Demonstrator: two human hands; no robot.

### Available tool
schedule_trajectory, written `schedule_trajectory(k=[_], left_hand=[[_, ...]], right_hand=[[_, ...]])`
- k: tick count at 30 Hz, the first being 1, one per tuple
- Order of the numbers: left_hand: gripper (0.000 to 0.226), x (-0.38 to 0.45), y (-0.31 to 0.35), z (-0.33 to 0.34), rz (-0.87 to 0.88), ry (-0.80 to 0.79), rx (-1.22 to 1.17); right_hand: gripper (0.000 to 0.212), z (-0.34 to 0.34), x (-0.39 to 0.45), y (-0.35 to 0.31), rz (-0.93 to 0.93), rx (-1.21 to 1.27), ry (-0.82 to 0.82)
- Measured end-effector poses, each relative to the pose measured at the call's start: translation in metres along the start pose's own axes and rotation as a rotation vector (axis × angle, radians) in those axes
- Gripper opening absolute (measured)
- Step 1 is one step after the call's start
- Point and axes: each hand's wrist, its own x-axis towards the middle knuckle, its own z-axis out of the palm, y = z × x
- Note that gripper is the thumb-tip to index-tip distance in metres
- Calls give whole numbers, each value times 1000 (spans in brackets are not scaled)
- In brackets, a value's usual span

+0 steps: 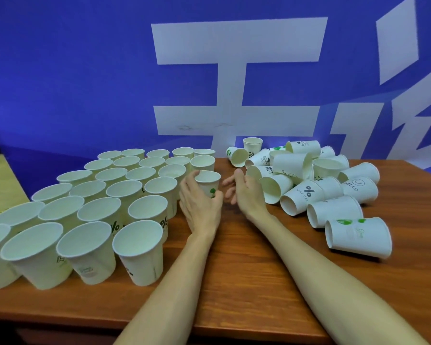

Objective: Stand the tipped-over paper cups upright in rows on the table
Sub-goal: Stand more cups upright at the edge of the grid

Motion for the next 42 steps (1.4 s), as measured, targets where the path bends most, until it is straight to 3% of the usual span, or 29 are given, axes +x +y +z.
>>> schedule_trajectory(k=[9, 16, 21, 27, 31, 37, 42], left_hand=[[73, 3, -4, 2, -42, -89, 15], [77, 9, -8, 5, -39, -130, 53], [79, 5, -3, 3, 58, -40, 218], [41, 3, 2, -3, 236, 69, 182], [6, -2, 7, -8, 209, -90, 61], [29, 0, -1, -4, 99, -198, 165], [23, 6, -6, -3, 28, -245, 138]], right_hand=[[55, -4, -7, 2, -182, -128, 214], [55, -1, -7, 9, -145, -142, 139], [57, 0, -7, 10, -110, -165, 90], [58, -3, -8, 12, -73, -192, 77], [58, -4, -7, 12, -30, -200, 65], [59, -5, -7, 10, -1, -198, 62], [60, -6, -7, 9, 31, -196, 50]])
